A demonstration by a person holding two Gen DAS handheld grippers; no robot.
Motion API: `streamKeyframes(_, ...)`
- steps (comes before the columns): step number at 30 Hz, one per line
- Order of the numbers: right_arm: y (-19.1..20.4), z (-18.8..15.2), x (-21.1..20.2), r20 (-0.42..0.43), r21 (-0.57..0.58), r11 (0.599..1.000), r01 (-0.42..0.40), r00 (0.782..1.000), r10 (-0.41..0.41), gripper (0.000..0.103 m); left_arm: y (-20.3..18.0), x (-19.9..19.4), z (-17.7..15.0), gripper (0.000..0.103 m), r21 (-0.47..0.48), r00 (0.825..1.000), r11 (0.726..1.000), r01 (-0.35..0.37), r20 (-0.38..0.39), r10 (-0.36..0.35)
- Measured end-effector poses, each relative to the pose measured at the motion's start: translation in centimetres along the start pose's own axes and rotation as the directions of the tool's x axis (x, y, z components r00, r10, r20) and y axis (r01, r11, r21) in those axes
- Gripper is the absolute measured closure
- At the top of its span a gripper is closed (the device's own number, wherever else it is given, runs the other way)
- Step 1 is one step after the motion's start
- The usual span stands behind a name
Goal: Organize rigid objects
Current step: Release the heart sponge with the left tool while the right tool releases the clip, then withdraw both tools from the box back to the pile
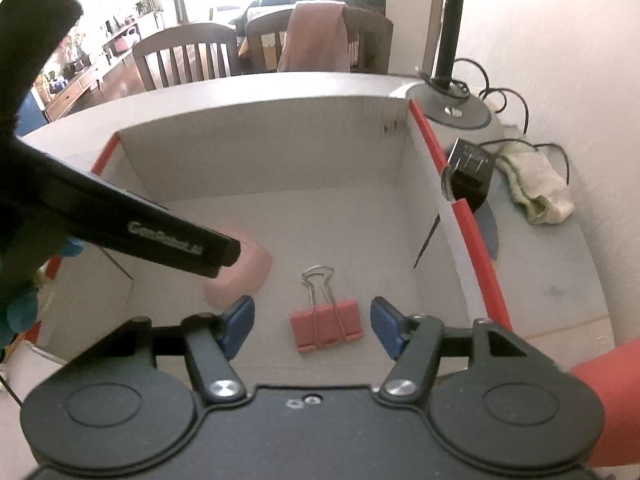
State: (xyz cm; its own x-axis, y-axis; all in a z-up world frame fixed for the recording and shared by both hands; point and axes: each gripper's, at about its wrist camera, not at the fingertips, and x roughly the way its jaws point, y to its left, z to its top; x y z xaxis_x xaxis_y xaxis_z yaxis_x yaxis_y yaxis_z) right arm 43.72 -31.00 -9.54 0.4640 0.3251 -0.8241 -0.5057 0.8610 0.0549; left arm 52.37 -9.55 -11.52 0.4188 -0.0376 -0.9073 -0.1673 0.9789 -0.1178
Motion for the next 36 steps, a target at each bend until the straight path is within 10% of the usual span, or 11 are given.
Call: streamKeyframes(36, 14.4, -2.8, -9.9, 0.224, 0.012, 0.992, -0.123, 0.967, 0.118, 0.007, 11.4, -19.0, -14.8, 0.027, -0.006, 0.938, 0.998, 0.068, 0.341, -0.062)
